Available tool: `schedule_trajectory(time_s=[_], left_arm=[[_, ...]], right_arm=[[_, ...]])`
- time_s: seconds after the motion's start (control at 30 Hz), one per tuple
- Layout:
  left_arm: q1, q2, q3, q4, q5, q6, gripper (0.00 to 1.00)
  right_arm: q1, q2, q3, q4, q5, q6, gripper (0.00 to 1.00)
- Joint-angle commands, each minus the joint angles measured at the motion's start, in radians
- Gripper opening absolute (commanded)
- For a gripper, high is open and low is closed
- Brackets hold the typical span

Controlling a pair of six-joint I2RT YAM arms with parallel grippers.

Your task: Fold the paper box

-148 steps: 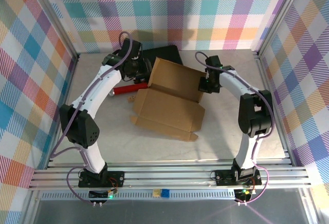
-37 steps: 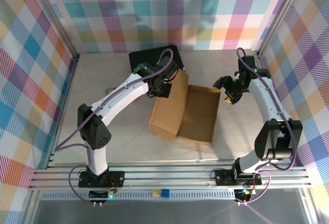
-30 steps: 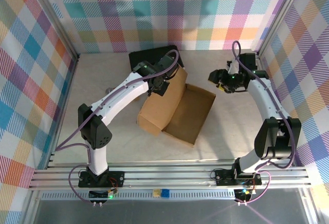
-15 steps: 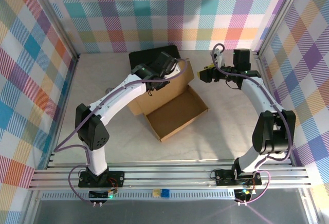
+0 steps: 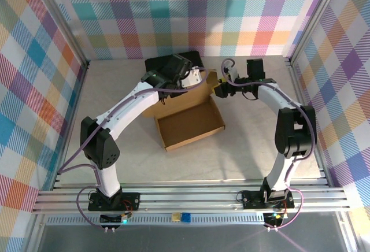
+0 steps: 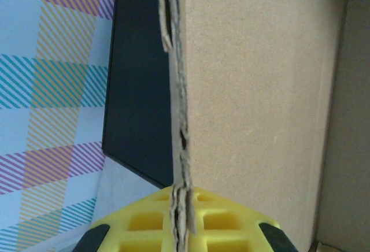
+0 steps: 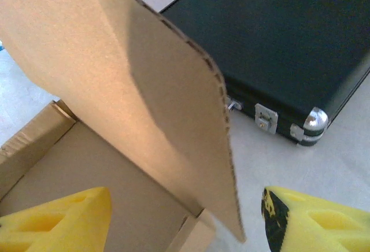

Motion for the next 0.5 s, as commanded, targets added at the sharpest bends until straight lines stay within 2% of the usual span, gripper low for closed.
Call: schedule_trajectory(time_s=[0.0, 0.1, 0.27, 0.47], left_arm=[[0.022, -0.012, 0.035, -0.011, 0.068, 0.049, 0.00], [0.033, -0.004, 0.037, -0.010, 0.089, 0.054, 0.00], [0.045, 0.002, 0.025, 0.005, 0.114, 0.055, 0.00], [0.054, 0.013, 0.029, 0.021, 0.126, 0.051, 0.00]], right_arm=[[0.001, 0.023, 0.056, 0.084, -0.061, -0.031, 0.68], [0.014, 0.043, 0.076, 0.082, -0.097, -0.030, 0.66], [0.041, 0.068, 0.089, 0.079, -0.088, -0.043, 0.61], [0.050, 0.104, 0.149, 0.066, -0.106, -0.029, 0.50]])
